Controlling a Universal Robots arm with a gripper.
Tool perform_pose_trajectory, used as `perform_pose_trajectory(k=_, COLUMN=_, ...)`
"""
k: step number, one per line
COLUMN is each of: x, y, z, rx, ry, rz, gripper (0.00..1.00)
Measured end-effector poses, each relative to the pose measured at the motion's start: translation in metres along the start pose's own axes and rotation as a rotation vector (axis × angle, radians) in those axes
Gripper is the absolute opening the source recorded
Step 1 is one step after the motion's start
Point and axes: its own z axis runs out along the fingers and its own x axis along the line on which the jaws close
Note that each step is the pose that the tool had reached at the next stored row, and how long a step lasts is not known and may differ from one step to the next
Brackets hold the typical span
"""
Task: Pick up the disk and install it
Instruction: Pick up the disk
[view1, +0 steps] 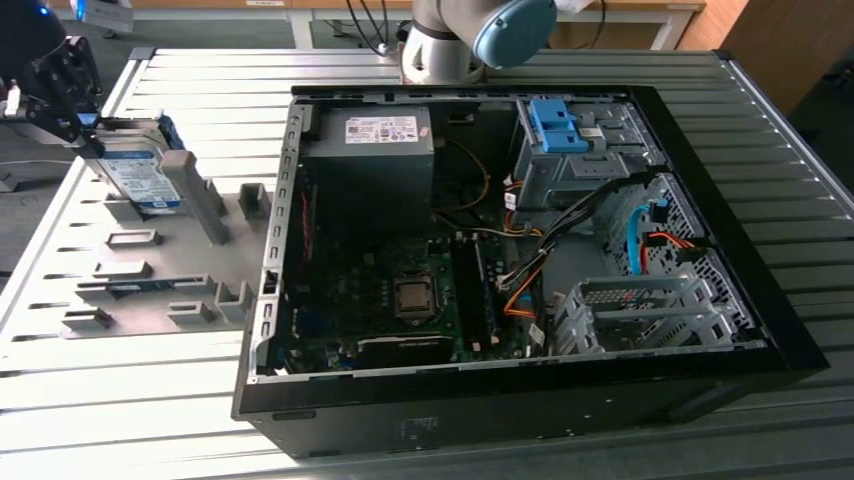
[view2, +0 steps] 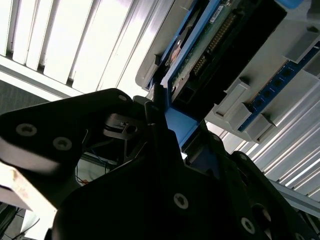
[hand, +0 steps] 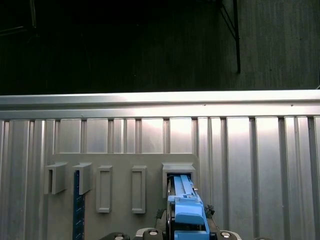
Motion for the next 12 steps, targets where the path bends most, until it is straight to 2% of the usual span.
perform_pose_trajectory(k=5, x=0.0, y=0.0001, z=-0.0045, rx=0.0, ry=0.0, rz=0.0, gripper=0.37)
perform_pose_trajectory(k=6, x=-0.0001, y=0.0002, z=-0.0099, rx=0.0, ry=0.0, rz=0.0, gripper=0.37)
perform_pose_trajectory(k=12, x=-0.0001, y=0.0002, z=-0.0107, rx=-0.0001, ry=0.0, rz=0.0, gripper=0.37)
